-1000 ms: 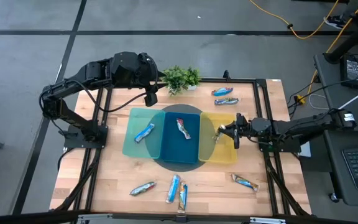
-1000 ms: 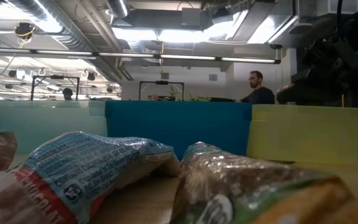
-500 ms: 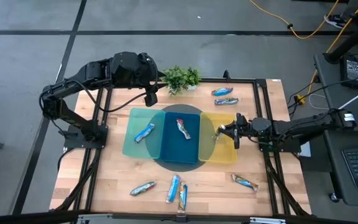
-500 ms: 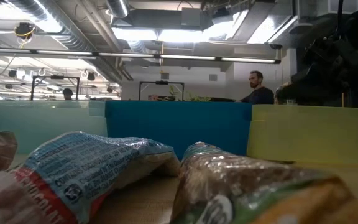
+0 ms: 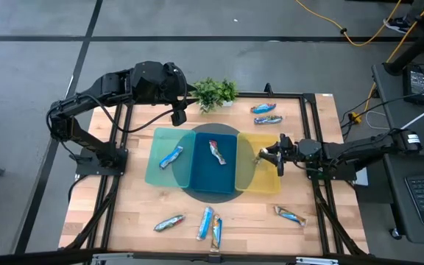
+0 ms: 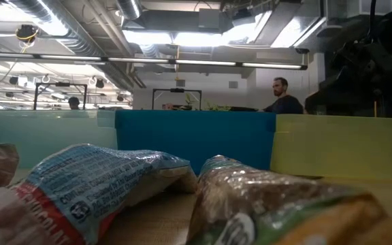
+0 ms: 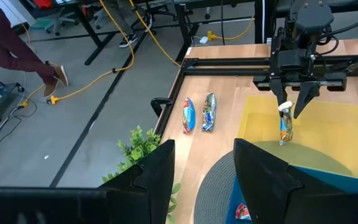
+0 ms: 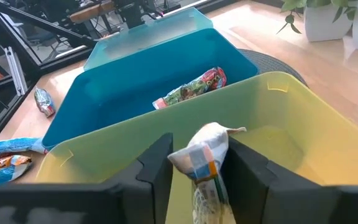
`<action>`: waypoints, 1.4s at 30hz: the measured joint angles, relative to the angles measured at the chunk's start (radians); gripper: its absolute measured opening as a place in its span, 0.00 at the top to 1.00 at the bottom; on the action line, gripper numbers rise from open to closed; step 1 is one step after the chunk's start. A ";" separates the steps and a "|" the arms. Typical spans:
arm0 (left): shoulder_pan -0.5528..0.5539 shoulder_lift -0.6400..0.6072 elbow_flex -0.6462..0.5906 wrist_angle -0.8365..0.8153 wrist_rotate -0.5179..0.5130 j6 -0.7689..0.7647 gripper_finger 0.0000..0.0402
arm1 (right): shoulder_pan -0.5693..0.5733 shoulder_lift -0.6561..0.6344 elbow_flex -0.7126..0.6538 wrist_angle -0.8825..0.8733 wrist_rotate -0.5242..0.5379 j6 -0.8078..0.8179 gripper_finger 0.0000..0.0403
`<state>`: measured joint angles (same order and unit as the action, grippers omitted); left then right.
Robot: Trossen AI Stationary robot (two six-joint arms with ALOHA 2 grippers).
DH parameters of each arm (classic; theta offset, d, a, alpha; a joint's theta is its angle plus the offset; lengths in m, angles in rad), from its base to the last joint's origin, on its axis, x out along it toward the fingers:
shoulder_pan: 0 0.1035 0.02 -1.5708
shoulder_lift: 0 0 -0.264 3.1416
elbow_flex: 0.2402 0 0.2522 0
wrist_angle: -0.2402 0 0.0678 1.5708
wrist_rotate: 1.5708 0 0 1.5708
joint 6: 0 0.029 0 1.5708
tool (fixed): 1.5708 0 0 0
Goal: Pick and place Granola Bars by type
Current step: Put the yellow granola bar into the yellow bin, then put the red granola bar into the blue bin
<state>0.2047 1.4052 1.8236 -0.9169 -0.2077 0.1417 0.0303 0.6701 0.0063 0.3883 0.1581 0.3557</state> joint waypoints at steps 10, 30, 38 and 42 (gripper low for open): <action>0.000 0.006 0.000 0.000 0.000 -0.001 0.62 | 0.000 0.000 0.010 -0.014 -0.002 -0.023 0.63; 0.000 0.044 0.000 -0.010 0.045 0.000 0.63 | 0.000 -0.001 0.266 -0.338 0.033 -0.230 0.46; 0.000 0.042 0.000 -0.008 0.045 0.002 0.63 | 0.000 -0.001 0.321 -0.415 0.035 -0.234 0.46; 0.000 0.042 0.000 -0.008 0.045 0.002 0.63 | 0.000 -0.001 0.382 -0.495 0.037 -0.260 0.46</action>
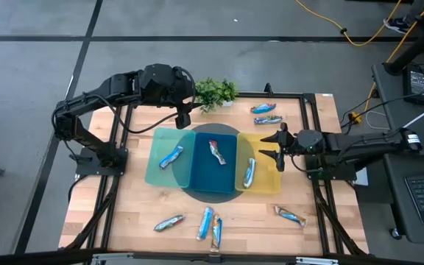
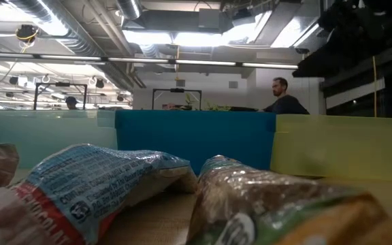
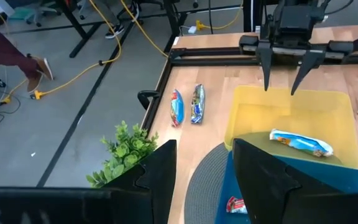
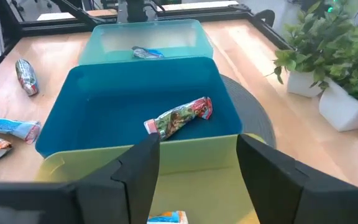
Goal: Pick and place Granola Bars by type
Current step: Put the red granola bar into the blue bin
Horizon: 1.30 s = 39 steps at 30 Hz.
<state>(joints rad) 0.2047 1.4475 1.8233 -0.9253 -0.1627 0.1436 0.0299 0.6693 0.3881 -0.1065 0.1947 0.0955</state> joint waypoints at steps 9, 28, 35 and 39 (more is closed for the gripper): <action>0.000 0.000 0.000 0.000 0.000 0.000 0.63 | -0.003 0.000 0.313 -0.415 0.129 0.006 0.46; 0.000 0.000 0.000 0.001 -0.003 0.000 0.64 | -0.114 0.082 0.694 -0.856 0.114 0.072 0.46; 0.000 -0.001 0.000 0.001 -0.003 0.000 0.64 | -0.177 0.164 0.697 -0.844 0.045 -0.011 0.46; 0.000 -0.001 0.000 0.001 -0.003 -0.008 0.63 | -0.232 0.223 0.750 -0.867 0.029 -0.075 0.46</action>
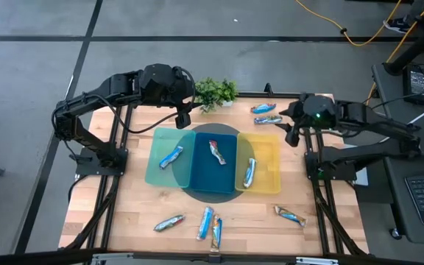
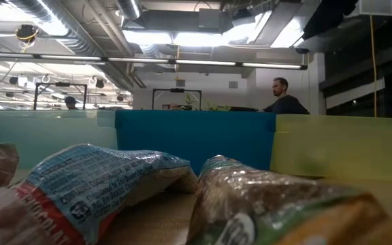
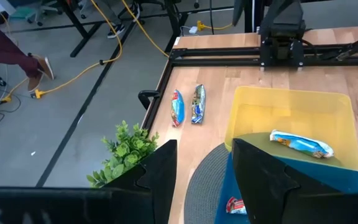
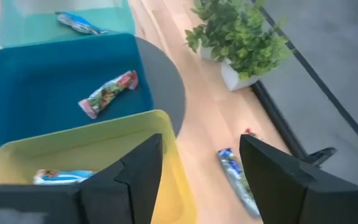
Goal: Pick and place Granola Bars by type
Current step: Put the red granola bar into the blue bin
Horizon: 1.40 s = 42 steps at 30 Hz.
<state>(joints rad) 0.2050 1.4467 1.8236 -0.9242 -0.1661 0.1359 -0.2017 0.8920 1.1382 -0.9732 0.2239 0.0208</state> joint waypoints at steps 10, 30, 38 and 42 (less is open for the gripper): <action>0.000 0.000 0.000 0.000 0.000 -0.001 0.64 | -0.221 0.174 0.249 -0.172 -0.069 -0.192 0.46; 0.000 0.000 0.000 0.000 -0.122 -0.018 0.64 | -0.550 0.418 0.291 -0.146 -0.201 -0.462 0.46; 0.002 0.000 0.000 0.000 -0.258 0.025 0.64 | -0.632 0.558 0.291 -0.019 -0.285 -0.531 0.46; 0.016 0.000 0.000 0.000 -0.278 0.009 0.64 | -0.653 0.636 0.291 0.005 -0.313 -0.555 0.46</action>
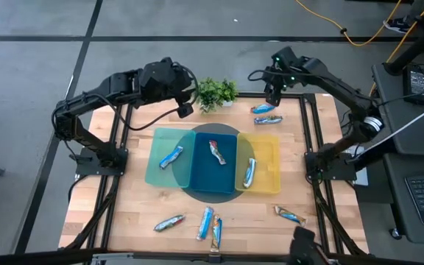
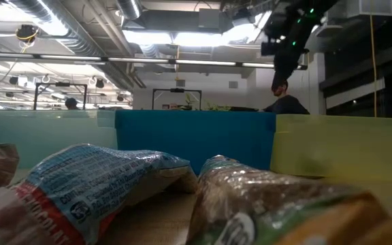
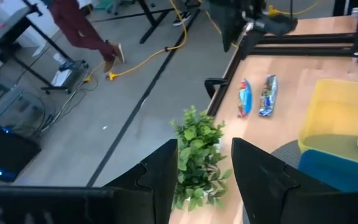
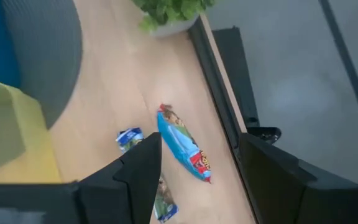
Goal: Pick and place Granola Bars by type
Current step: Put the red granola bar into the blue bin
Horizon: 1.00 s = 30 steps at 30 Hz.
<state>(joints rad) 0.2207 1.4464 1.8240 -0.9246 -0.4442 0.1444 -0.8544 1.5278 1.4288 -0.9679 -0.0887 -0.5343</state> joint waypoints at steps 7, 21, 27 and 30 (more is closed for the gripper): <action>0.006 0.000 0.000 -0.028 0.000 -0.009 0.64 | 0.000 0.119 0.000 0.011 -0.002 -0.066 0.46; 0.006 0.000 0.000 -0.046 0.000 -0.031 0.64 | -0.069 0.281 0.000 0.019 -0.089 -0.045 0.20; 0.006 0.000 0.000 -0.046 0.000 -0.031 0.64 | -0.067 0.332 0.000 0.048 -0.090 -0.043 0.21; 0.006 0.000 0.000 -0.046 0.000 -0.031 0.64 | -0.065 0.356 -0.025 0.088 -0.089 -0.044 0.22</action>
<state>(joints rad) 0.2264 1.4464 1.8240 -0.9710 -0.4442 0.1139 -0.9192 1.8841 1.4039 -0.8796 -0.1780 -0.5781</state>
